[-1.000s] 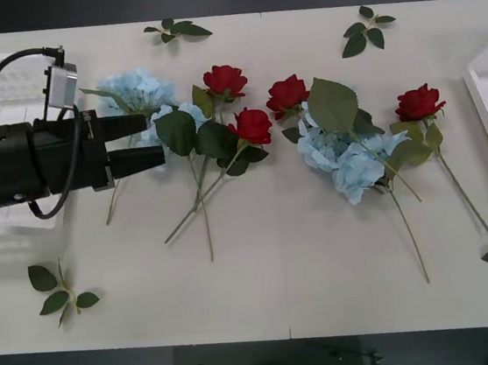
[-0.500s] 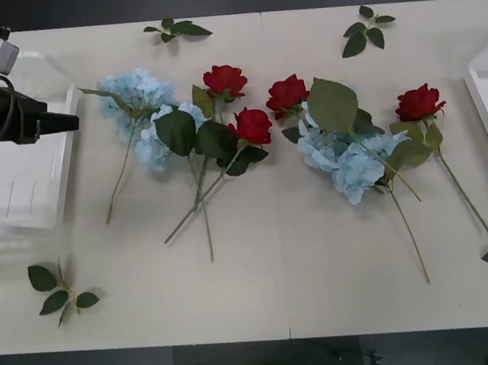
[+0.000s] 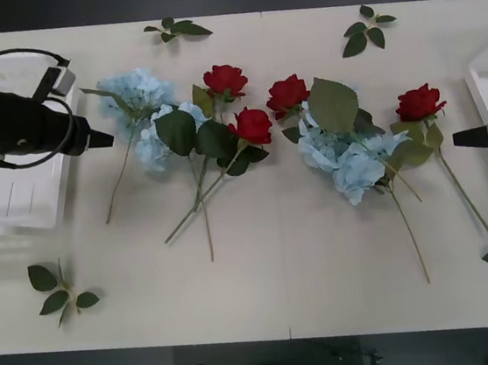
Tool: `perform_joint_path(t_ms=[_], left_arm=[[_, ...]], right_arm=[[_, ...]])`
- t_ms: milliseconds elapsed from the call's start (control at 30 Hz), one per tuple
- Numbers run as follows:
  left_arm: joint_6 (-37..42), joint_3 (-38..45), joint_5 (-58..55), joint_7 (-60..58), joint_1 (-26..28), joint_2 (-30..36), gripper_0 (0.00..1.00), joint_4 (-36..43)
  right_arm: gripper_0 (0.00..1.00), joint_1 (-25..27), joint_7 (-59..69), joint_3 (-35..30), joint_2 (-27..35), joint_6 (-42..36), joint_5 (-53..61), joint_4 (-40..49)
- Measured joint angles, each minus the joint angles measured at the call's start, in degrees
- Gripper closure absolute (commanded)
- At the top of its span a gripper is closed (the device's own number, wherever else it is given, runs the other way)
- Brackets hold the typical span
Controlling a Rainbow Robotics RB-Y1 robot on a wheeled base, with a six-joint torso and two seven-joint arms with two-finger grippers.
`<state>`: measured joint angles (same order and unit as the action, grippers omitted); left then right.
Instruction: Put the red flowers into the right box and the blue flowers into the left box
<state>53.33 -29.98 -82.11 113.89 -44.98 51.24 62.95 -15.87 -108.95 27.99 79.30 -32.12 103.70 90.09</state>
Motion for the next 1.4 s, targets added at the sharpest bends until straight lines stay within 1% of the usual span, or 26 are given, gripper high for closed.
perform_joint_path(t_ms=[100,200,267,400,600,733,933,967,1000,1100,1200,1267,1300,1333,1400], left_arm=[[-1.37,0.0,5.17,-3.84,0.0,-2.32,0.0,-0.09],[-2.84,0.0,10.6,-3.9,0.0,-4.53,0.0,-0.33],[-3.85,0.0,13.33,-4.46,0.0,-6.02,0.0,-0.76],[-5.55,0.0,19.02,-9.69,0.0,-8.74,0.0,-2.0],[-7.04,0.0,24.44,-10.01,0.0,-11.69,0.0,-3.68],[-7.11,0.0,27.88,-10.22,0.0,-13.4,0.0,-4.6],[-7.11,0.01,31.96,-10.59,0.0,-15.48,0.16,-4.86],[-7.11,0.02,32.61,-10.6,0.0,-15.79,0.17,-4.87],[-7.11,0.05,33.36,-10.62,0.0,-16.09,0.23,-4.88],[-7.11,0.79,36.11,-10.84,0.0,-17.25,0.3,-4.89],[-7.11,2.86,39.08,-11.03,0.0,-18.77,0.52,-4.96],[-7.11,4.05,40.93,-11.07,0.0,-19.66,0.83,-5.0],[-7.11,4.44,41.8,-11.14,0.0,-20.04,0.93,-5.0],[-7.11,4.62,42.57,-11.45,0.0,-20.34,0.99,-5.0],[-7.11,4.62,43.35,-13.23,0.0,-20.66,0.99,-5.0]], right_arm=[[0.0,-5.15,0.0,1.62,-3.47,-3.22,-5.16,-4.63],[0.0,-8.08,0.0,1.42,-7.11,-5.91,-10.37,-8.94],[0.0,-9.37,0.0,0.94,-9.52,-6.82,-13.1,-11.72],[0.0,-11.6,0.03,0.45,-13.77,-8.27,-18.6,-16.87],[0.0,-14.53,0.18,0.48,-19.77,-8.66,-23.85,-23.53],[0.0,-16.21,0.96,0.48,-23.32,-8.62,-24.71,-27.32],[0.0,-18.92,1.72,0.48,-27.97,-6.11,-26.08,-32.83],[0.0,-19.33,1.72,0.48,-28.63,-5.69,-26.18,-33.66],[0.0,-19.7,1.72,0.48,-29.2,-5.19,-26.25,-34.39],[0.0,-20.55,1.72,0.48,-30.48,-4.33,-27.84,-35.92],[0.0,-20.76,1.72,0.48,-31.16,-4.33,-31.77,-36.17],[0.0,-20.75,1.72,0.48,-31.34,-4.33,-33.17,-36.17],[0.0,-20.75,1.72,0.48,-31.35,-4.33,-33.76,-36.17],[0.0,-20.75,1.73,0.48,-31.36,-4.32,-34.47,-36.17],[0.0,-20.75,1.74,0.48,-31.36,-4.3,-35.54,-36.23]])
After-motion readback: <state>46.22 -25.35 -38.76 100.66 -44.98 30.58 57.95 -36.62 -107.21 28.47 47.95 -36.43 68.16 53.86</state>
